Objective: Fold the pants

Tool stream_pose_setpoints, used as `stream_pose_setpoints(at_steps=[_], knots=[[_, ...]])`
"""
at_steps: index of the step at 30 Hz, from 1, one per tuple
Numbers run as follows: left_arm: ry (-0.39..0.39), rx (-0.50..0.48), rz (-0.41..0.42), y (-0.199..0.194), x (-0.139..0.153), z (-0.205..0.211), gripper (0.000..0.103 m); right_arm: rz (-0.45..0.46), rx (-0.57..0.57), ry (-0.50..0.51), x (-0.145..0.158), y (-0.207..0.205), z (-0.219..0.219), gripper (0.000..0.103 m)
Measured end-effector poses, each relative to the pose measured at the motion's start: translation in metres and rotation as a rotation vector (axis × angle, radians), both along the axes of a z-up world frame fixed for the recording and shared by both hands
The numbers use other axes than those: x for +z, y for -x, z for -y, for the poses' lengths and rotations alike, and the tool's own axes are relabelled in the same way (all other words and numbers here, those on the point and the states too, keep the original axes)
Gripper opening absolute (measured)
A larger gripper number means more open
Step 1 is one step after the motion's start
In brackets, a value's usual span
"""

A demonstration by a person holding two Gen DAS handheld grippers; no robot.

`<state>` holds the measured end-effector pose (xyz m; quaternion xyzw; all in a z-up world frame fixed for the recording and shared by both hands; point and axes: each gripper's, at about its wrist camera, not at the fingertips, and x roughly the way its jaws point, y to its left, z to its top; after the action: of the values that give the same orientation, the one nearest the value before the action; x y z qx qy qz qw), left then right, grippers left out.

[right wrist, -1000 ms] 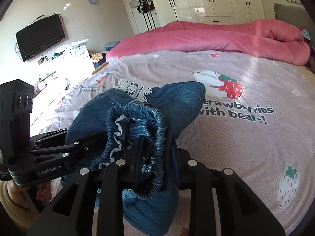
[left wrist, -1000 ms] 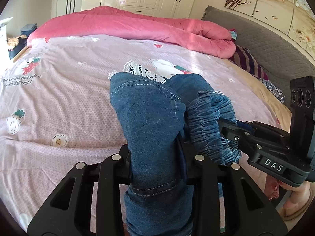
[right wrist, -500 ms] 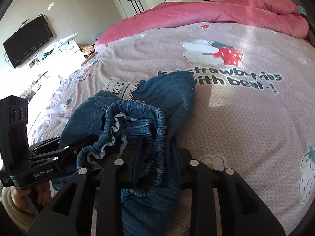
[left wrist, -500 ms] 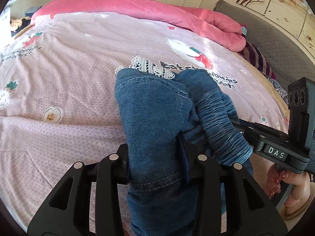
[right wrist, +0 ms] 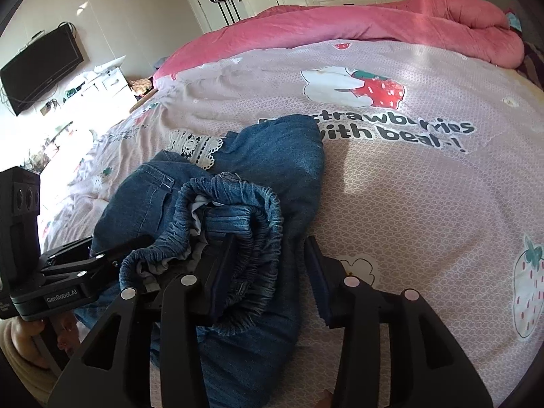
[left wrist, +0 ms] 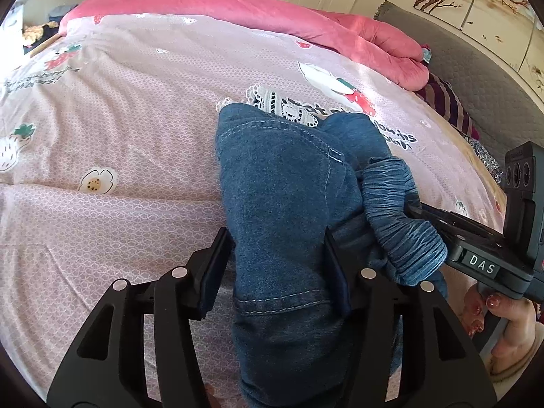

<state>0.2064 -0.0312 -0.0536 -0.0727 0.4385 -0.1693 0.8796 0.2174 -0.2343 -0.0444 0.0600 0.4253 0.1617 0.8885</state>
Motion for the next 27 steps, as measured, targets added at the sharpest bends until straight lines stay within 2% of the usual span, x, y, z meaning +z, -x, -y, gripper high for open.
stream_pose_setpoints(at_steps=[6, 12, 20, 27], knots=[[-0.012, 0.006, 0.006, 0.001, 0.001, 0.0, 0.048, 0.027, -0.011, 0.061, 0.002, 0.003, -0.002, 0.054], [-0.002, 0.015, 0.002, 0.002, 0.003, -0.003, 0.057, 0.017, -0.036, 0.037, 0.004, 0.004, 0.004, 0.062], [0.007, 0.0, 0.02, 0.009, 0.011, -0.003, 0.065, 0.032, -0.039, 0.016, 0.012, 0.008, 0.006, 0.066], [0.007, 0.004, 0.037, 0.011, 0.019, -0.003, 0.072, 0.051, -0.03, -0.001, 0.019, 0.013, 0.005, 0.075]])
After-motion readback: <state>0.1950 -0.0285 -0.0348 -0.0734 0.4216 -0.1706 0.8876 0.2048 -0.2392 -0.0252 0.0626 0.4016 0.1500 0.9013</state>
